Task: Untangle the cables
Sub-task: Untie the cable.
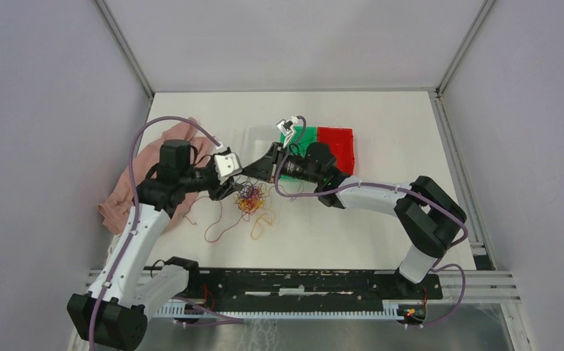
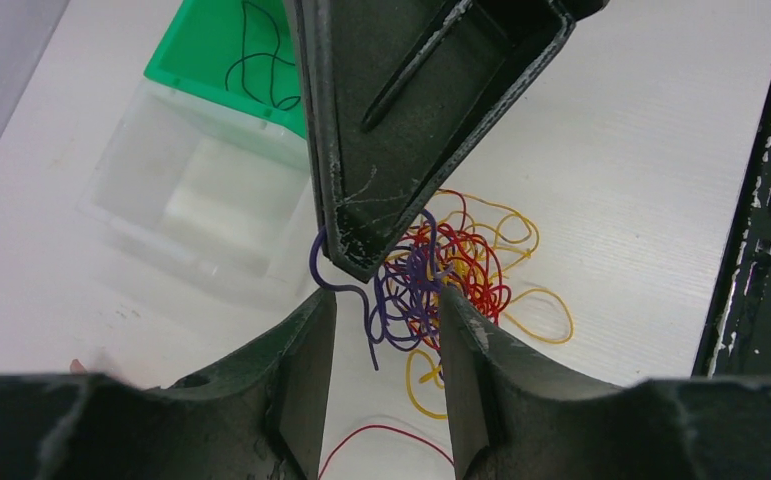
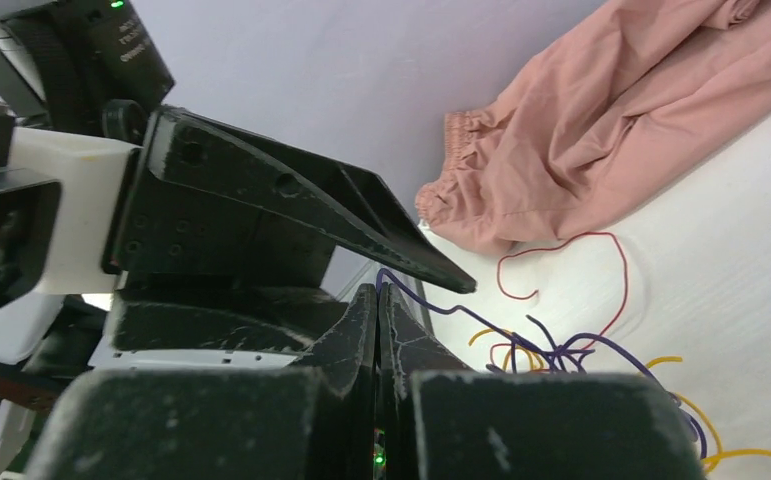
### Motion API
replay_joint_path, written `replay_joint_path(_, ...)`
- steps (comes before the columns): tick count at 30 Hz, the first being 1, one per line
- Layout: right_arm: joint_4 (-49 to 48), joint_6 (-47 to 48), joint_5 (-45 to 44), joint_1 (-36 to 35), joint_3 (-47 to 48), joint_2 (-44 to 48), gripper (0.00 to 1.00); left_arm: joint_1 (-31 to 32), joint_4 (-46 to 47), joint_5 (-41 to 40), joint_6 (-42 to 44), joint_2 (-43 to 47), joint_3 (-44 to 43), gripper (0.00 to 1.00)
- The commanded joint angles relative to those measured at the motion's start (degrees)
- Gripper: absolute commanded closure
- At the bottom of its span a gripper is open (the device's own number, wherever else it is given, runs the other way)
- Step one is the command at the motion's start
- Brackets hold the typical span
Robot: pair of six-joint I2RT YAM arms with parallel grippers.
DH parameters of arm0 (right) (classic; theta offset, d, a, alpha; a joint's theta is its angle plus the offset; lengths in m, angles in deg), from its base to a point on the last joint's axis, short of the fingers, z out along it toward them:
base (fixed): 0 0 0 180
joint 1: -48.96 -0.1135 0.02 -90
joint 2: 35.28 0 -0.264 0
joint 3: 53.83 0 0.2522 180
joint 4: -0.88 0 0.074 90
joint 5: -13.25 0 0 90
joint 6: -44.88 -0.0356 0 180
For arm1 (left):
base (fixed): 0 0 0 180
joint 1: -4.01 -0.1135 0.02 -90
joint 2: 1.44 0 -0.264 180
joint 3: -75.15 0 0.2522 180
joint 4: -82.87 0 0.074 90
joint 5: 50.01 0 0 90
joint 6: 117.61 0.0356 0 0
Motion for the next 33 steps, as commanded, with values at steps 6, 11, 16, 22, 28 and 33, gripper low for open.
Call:
replay_joint_path(6,-8.0,-4.3,4.3,-0.9,-0.2,3.9,1.0,0.1,10.3,1.1,-7.5,2.1,1.9,0.65)
replay_joint_path(11,-10.7,-7.1,4.6,-1.2,-0.4,4.2,1.0,0.1,13.4,2.0,-12.0,2.2,2.2,0.83)
replay_joint_path(16,-15.8,-9.8,3.9,-1.1,-2.1,4.6,0.77,0.1,17.9,4.4,-21.6,2.2,0.6,0.97)
replay_joint_path(22,-18.6,-8.3,4.8,-1.1,-4.4,5.3,0.61,0.0,22.6,6.1,-31.4,1.5,-4.0,0.97)
replay_joint_path(28,-20.8,-8.7,6.8,-1.2,-2.0,3.4,0.53,0.1,25.1,7.3,-36.3,1.3,-7.4,0.97)
replay_joint_path(33,-23.2,-8.0,5.0,-1.2,-0.9,1.6,0.49,0.0,23.8,8.8,-37.6,1.3,-8.6,0.97)
